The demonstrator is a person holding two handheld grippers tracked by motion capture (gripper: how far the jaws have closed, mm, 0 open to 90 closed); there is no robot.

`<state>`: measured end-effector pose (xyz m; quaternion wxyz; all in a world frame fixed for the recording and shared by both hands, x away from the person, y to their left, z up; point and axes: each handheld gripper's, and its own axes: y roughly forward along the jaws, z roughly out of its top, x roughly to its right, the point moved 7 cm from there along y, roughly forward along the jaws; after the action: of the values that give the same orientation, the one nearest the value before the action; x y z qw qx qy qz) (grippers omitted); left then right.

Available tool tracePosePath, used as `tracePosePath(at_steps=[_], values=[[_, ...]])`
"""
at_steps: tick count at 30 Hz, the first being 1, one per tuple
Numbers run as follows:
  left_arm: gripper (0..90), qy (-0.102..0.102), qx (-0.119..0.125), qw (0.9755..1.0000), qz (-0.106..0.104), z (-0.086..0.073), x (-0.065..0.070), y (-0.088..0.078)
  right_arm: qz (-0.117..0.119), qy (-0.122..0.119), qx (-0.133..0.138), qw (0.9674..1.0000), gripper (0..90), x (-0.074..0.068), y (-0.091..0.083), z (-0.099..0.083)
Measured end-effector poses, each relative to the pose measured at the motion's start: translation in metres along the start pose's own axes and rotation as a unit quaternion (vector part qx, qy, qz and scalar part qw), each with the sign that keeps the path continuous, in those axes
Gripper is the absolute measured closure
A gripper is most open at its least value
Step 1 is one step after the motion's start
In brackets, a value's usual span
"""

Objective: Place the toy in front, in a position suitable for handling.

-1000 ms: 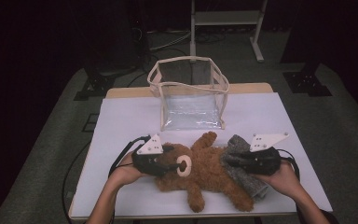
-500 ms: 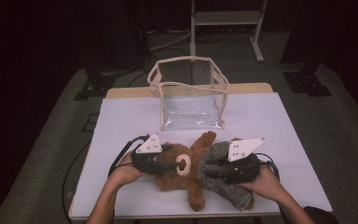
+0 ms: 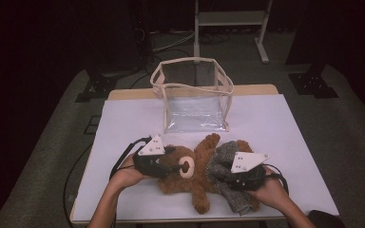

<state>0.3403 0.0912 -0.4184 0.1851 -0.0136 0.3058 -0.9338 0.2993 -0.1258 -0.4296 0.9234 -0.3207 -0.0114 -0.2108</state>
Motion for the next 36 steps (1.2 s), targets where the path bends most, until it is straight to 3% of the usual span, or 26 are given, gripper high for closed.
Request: tracePosePath(at_steps=[3, 4, 9, 12, 15, 18, 23, 26, 29, 32, 36], values=[[28.9, -0.001, 0.001, 1.0000, 0.004, 0.000, -0.001, -0.005, 0.005, 0.009, 0.004, 0.9999, 65.6, 0.004, -0.002, -0.002], [27.3, 0.007, -0.006, 1.0000, -0.003, -0.003, -0.001, -0.009, 0.014, 0.020, 0.008, 0.9997, 66.8, 0.008, -0.003, -0.003], [27.2, 0.003, -0.025, 0.9995, -0.018, -0.016, -0.001, -0.011, 0.025, 0.053, 0.018, 0.9981, 68.6, 0.020, -0.008, -0.007], [34.0, -0.005, -0.016, 0.9995, -0.026, -0.018, -0.002, -0.006, 0.032, 0.066, 0.023, 0.9971, 69.4, 0.025, -0.011, -0.009], [38.5, -0.013, -0.031, 0.9990, -0.031, -0.024, 0.002, 0.006, 0.033, 0.068, 0.022, 0.9969, 70.3, 0.028, -0.015, -0.008], [40.0, -0.025, -0.024, 0.9985, -0.042, -0.024, 0.007, 0.015, 0.029, 0.071, 0.018, 0.9969, 71.1, 0.033, -0.019, -0.006], [40.1, -0.024, -0.022, 0.9981, -0.053, -0.017, 0.013, 0.022, 0.020, 0.075, 0.020, 0.9968, 72.3, 0.039, -0.028, 0.000], [40.1, -0.018, -0.016, 0.9977, -0.064, -0.009, 0.022, 0.033, 0.037, 0.063, 0.023, 0.9971, 72.6, 0.031, -0.029, 0.014], [40.2, -0.019, -0.013, 0.9981, -0.056, -0.005, 0.025, 0.040, 0.061, 0.041, 0.014, 0.9972, 72.5, 0.014, -0.018, 0.023], [40.4, -0.025, -0.010, 0.9991, -0.032, -0.002, 0.024, 0.048, 0.074, 0.011, -0.014, 0.9971, 72.6, -0.004, -0.003, 0.017], [39.6, -0.037, -0.004, 0.9990, -0.025, -0.003, 0.020, 0.046, 0.081, 0.013, -0.037, 0.9959, 72.5, -0.012, -0.001, 0.000]])
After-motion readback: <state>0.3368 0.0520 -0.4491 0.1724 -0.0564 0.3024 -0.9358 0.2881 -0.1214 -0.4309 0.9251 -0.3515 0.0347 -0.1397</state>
